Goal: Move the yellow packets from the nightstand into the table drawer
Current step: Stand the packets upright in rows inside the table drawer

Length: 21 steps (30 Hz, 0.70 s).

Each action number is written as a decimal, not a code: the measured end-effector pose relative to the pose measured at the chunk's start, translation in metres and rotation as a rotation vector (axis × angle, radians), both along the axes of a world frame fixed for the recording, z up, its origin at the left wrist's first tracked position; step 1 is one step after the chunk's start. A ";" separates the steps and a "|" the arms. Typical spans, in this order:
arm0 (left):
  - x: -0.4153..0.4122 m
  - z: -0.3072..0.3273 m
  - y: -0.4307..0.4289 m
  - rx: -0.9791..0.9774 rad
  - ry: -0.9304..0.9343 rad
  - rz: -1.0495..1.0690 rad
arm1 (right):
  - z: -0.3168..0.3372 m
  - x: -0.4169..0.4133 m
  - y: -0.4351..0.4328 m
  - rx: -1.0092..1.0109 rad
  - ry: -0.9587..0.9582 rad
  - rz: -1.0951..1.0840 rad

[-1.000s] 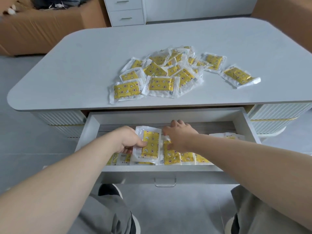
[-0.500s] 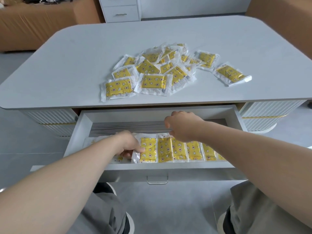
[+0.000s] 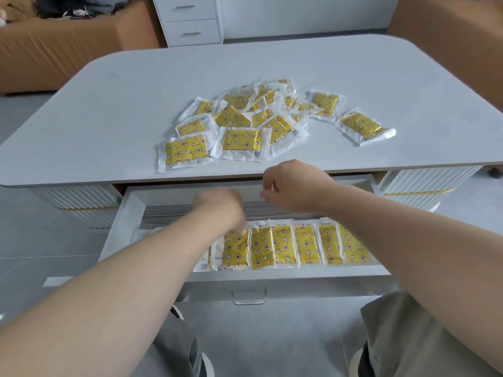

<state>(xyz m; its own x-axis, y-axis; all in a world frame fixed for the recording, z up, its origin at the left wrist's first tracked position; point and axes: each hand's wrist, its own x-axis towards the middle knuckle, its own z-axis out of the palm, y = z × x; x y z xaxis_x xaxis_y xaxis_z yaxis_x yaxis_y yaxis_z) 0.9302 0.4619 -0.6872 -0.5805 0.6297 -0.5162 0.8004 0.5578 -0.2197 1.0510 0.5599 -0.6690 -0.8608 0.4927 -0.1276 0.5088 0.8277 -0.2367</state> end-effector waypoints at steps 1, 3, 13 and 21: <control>0.000 0.009 0.004 0.073 0.004 0.002 | 0.004 0.000 0.004 -0.015 0.049 -0.035; -0.003 0.028 0.007 0.225 0.009 -0.001 | 0.010 0.001 0.013 -0.038 0.136 -0.125; -0.003 0.037 0.027 0.860 0.000 -0.192 | 0.005 0.011 0.077 0.187 0.148 -0.648; 0.002 0.022 0.035 0.574 -0.047 -0.209 | -0.011 0.026 0.103 0.192 -0.050 -0.703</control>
<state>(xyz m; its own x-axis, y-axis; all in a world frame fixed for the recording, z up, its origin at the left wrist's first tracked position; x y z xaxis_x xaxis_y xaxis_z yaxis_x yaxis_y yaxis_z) 0.9322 0.4967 -0.6651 -0.3993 0.9130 -0.0830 0.9073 0.4066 0.1071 1.0773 0.6626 -0.6797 -0.3281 0.9445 -0.0136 0.9417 0.3260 -0.0828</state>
